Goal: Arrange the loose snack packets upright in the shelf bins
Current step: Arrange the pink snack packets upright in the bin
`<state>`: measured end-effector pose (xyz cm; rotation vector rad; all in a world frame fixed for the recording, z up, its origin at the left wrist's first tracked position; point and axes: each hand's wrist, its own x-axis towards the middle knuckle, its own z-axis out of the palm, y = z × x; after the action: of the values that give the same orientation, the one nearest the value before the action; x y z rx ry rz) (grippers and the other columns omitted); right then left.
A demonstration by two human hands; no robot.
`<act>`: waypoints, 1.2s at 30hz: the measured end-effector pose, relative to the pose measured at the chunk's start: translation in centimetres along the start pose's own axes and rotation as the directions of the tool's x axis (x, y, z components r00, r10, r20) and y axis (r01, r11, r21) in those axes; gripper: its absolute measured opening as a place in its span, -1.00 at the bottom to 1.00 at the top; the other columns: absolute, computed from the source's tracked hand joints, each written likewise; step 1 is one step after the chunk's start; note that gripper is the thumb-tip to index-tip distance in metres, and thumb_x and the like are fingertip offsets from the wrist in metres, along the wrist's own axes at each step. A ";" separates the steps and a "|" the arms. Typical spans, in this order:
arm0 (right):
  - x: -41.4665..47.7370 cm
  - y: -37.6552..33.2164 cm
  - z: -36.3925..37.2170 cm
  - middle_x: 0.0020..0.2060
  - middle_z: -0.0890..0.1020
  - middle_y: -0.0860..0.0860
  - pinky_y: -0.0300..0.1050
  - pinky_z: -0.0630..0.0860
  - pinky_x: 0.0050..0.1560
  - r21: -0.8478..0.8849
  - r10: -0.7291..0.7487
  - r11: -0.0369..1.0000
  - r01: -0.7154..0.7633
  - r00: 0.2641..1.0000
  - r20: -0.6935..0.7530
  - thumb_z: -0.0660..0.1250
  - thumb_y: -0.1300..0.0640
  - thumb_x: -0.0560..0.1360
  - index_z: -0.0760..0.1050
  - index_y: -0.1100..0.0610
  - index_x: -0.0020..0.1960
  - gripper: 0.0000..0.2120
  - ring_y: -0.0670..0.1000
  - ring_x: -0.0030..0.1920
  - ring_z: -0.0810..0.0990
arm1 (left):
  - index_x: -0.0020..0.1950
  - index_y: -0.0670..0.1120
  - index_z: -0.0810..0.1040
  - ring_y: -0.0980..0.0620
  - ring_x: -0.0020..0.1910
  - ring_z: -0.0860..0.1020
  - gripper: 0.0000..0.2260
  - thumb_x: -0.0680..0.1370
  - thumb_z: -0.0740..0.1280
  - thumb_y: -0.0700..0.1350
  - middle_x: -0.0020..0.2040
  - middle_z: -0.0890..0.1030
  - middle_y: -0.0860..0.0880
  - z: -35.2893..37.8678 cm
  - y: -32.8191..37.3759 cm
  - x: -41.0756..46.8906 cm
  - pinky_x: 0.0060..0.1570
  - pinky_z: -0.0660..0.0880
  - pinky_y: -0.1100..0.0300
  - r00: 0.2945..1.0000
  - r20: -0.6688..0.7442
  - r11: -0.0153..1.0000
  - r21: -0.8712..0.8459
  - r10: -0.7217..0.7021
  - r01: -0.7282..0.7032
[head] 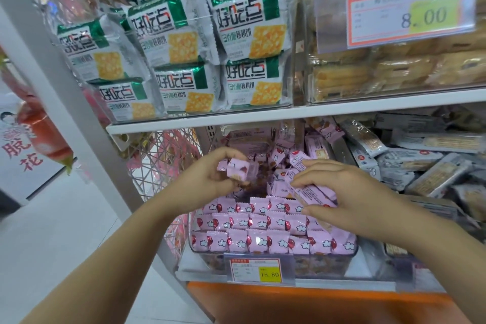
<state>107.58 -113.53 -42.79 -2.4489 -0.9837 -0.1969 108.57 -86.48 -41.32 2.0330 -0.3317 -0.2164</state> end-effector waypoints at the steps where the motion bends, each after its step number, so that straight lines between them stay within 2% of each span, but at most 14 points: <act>1: 0.0 -0.2 -0.1 0.17 0.43 -0.32 -0.63 -0.09 0.23 -0.009 -0.002 1.000 0.002 1.000 -0.021 0.38 -0.09 0.46 0.47 -0.13 0.28 -0.60 -0.36 0.29 0.20 | 0.14 0.02 0.48 -0.07 -0.02 0.62 -0.68 0.50 0.37 -0.34 0.16 0.58 -0.04 0.3 -0.1 -0.5 0.09 0.51 -0.07 1.000 -0.004 1.000 -0.014 0.005 -0.005; 4: 0.1 -0.9 -0.6 0.14 0.54 -0.20 -0.47 0.09 0.30 -0.013 0.005 1.000 -0.006 0.997 -0.072 0.40 -0.04 0.44 0.53 -0.08 0.23 -0.64 -0.23 0.24 0.37 | 0.12 -0.01 0.52 0.26 0.05 0.56 -0.74 0.46 0.44 -0.10 0.26 0.49 0.17 1.3 0.1 -2.1 0.03 0.50 0.35 0.996 -0.073 0.996 -0.059 0.056 -0.060; 7: 0.3 -1.9 -0.7 0.11 0.58 -0.17 -0.27 0.20 0.33 -0.028 0.006 1.000 -0.009 0.994 -0.108 0.41 -0.02 0.45 0.55 -0.07 0.20 -0.68 -0.16 0.20 0.43 | 0.00 -0.01 0.57 0.30 0.13 0.52 -0.82 0.45 0.36 0.02 0.22 0.51 0.21 2.5 0.2 -3.1 -0.03 0.48 0.40 0.977 -0.192 0.991 -0.078 0.093 -0.109; 10: 0.7 -3.0 -0.7 0.12 0.56 -0.19 -0.26 0.22 0.32 -0.044 0.009 0.999 -0.014 0.993 -0.120 0.39 -0.01 0.47 0.53 -0.07 0.22 -0.68 -0.18 0.19 0.43 | -0.05 -0.01 0.58 0.39 0.11 0.49 -0.94 0.53 0.34 -0.16 0.25 0.45 0.20 2.8 0.1 -3.5 -0.05 0.41 0.50 0.958 -0.265 0.992 -0.032 0.111 -0.124; 14: 1.2 -3.9 -1.4 0.19 0.53 -0.18 -0.20 0.24 0.33 -0.124 0.070 0.989 -0.083 0.992 -0.100 0.38 -0.06 0.47 0.47 -0.07 0.29 -0.60 -0.14 0.26 0.41 | 0.07 0.06 0.56 0.46 0.08 0.47 -0.74 0.54 0.32 -0.30 0.31 0.35 0.29 2.8 0.0 -4.0 -0.09 0.42 0.53 0.946 -0.305 0.982 -0.114 0.108 -0.149; 17: 1.1 -3.6 -2.4 0.19 0.52 -0.13 -0.18 0.27 0.25 -0.180 0.156 0.969 -0.170 0.984 -0.087 0.38 -0.09 0.44 0.46 -0.07 0.30 -0.55 -0.07 0.24 0.40 | 0.24 0.03 0.48 0.50 -0.02 0.50 -0.64 0.54 0.31 -0.34 0.22 0.45 0.26 3.4 0.0 -4.4 -0.20 0.39 0.58 0.940 -0.322 0.969 -0.177 0.110 -0.174; 19: 0.8 -3.4 -2.6 0.19 0.50 -0.12 -0.17 0.28 0.24 -0.240 0.191 0.951 -0.196 0.981 -0.043 0.38 -0.15 0.42 0.46 -0.09 0.30 -0.54 -0.07 0.21 0.38 | 0.31 0.08 0.43 0.46 0.08 0.49 -0.57 0.53 0.34 -0.30 0.26 0.47 0.19 3.9 -0.6 -4.6 -0.17 0.41 0.57 0.939 -0.324 0.968 -0.177 0.113 -0.177; 22: 0.2 -3.3 -2.5 0.25 0.41 -0.13 -0.10 0.27 0.33 -0.317 0.247 0.922 -0.221 0.968 0.044 0.38 -0.20 0.39 0.45 -0.12 0.30 -0.50 -0.05 0.26 0.35 | 0.28 0.21 0.41 0.30 0.16 0.51 -0.54 0.52 0.38 -0.24 0.29 0.48 0.18 4.2 -1.4 -4.8 -0.17 0.49 0.44 0.938 -0.338 0.965 -0.213 0.074 -0.153; 24: -0.2 -3.3 -2.5 0.24 0.38 -0.14 -0.07 0.28 0.35 -0.310 0.271 0.920 -0.239 0.961 0.064 0.39 -0.24 0.36 0.46 -0.12 0.29 -0.47 -0.08 0.26 0.35 | 0.27 0.17 0.43 0.36 0.11 0.53 -0.55 0.52 0.36 -0.28 0.29 0.48 0.15 4.3 -1.5 -4.9 -0.18 0.48 0.47 0.927 -0.366 0.962 -0.213 0.082 -0.169; 26: -0.6 -3.1 -2.6 0.20 0.39 -0.13 -0.05 0.33 0.31 -0.282 0.277 0.924 -0.258 0.960 0.028 0.40 -0.24 0.34 0.46 -0.10 0.27 -0.45 -0.08 0.23 0.38 | 0.28 0.09 0.44 0.44 0.10 0.49 -0.57 0.52 0.35 -0.32 0.29 0.48 0.12 4.3 -1.5 -5.0 -0.17 0.42 0.57 0.909 -0.399 0.956 -0.200 0.120 -0.214; 29: -0.9 -2.6 -2.4 0.08 0.45 -0.05 -0.09 0.43 0.11 -0.227 0.358 0.904 -0.363 0.932 -0.064 0.39 -0.17 0.40 0.44 -0.02 0.29 -0.49 -0.04 0.07 0.46 | 0.23 0.14 0.45 0.43 0.19 0.42 -0.58 0.52 0.35 -0.30 0.29 0.48 0.19 4.3 -1.5 -5.2 -0.10 0.41 0.57 0.893 -0.422 0.953 -0.174 0.157 -0.250; 31: -1.0 -2.3 -2.1 0.03 0.55 0.03 -0.09 0.46 -0.01 -0.200 0.451 0.863 -0.464 0.886 -0.110 0.35 -0.14 0.45 0.49 0.08 0.23 -0.56 0.02 -0.03 0.51 | 0.18 0.21 0.45 0.37 0.20 0.46 -0.59 0.52 0.36 -0.27 0.24 0.50 0.24 4.3 -1.5 -5.1 -0.04 0.47 0.46 0.883 -0.437 0.952 -0.158 0.171 -0.263; 33: -1.0 -2.2 -1.9 -0.09 0.61 0.06 -0.06 0.50 -0.08 -0.194 0.509 0.828 -0.526 0.850 -0.134 0.34 -0.15 0.46 0.57 0.13 0.09 -0.62 0.04 -0.11 0.56 | 0.16 0.25 0.47 0.10 0.23 0.52 -0.62 0.51 0.39 -0.20 0.18 0.54 0.27 4.3 -1.7 -4.9 0.10 0.50 0.21 0.874 -0.457 0.955 -0.146 0.166 -0.258; 36: -1.1 -2.1 -2.1 -0.26 0.62 -0.01 -0.10 0.49 -0.19 -0.173 0.538 0.810 -0.560 0.827 -0.162 0.38 -0.13 0.43 0.60 0.11 -0.08 -0.70 -0.02 -0.22 0.56 | 0.11 0.26 0.51 0.08 -0.03 0.53 -0.69 0.49 0.43 -0.11 0.20 0.52 0.27 4.3 -2.0 -4.8 0.11 0.49 -0.02 0.840 -0.525 0.959 -0.139 0.141 -0.247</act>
<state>105.42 -113.92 -40.43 -2.7706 -0.1764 -0.2367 103.09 -87.66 -44.98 1.7579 -0.1690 0.4038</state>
